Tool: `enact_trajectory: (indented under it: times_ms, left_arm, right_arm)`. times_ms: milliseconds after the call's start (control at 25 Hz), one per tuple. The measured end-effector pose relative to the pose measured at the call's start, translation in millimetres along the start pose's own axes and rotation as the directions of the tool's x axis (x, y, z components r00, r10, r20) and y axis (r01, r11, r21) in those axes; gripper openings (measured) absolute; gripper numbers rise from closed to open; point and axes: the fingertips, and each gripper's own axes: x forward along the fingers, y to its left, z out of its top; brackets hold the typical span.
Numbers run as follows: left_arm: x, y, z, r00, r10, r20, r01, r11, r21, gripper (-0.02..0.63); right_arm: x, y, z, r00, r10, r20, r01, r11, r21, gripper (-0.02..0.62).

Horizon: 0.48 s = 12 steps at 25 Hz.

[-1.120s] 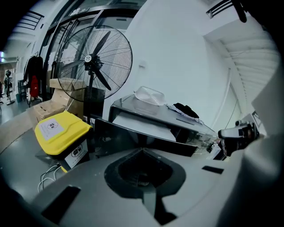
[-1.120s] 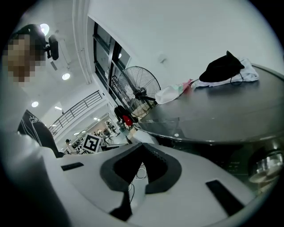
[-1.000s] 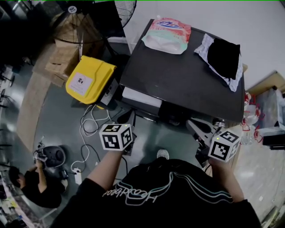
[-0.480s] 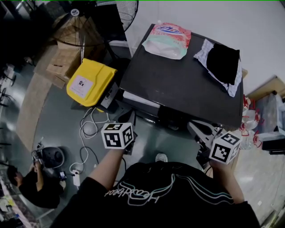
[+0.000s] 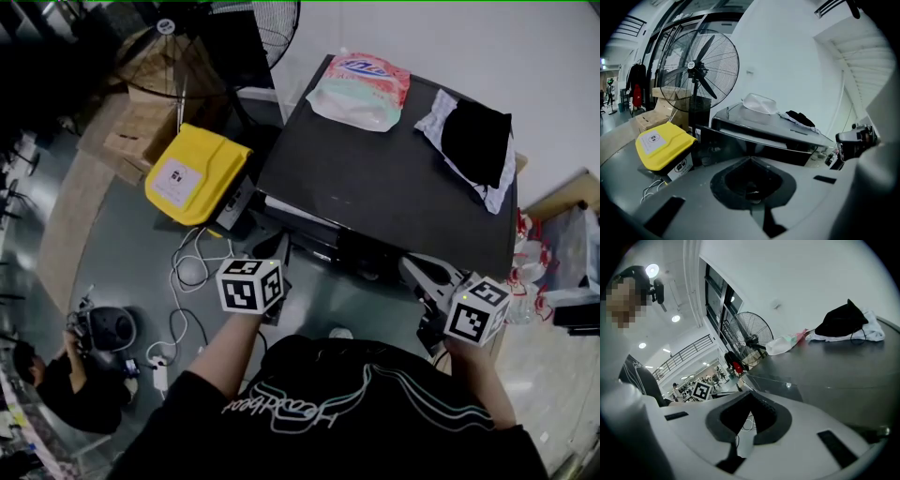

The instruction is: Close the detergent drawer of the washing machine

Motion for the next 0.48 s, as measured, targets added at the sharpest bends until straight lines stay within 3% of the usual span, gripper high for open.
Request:
enact_trajectory:
  times_ms: [480]
  left_arm:
    - [23.0,-0.4,14.7,1.0,-0.017,0.004,0.017,1.0,0.022,0.021]
  right_arm:
    - [5.8,-3.3,11.4,1.0,-0.002,0.009,0.002,1.0,-0.025,0.028]
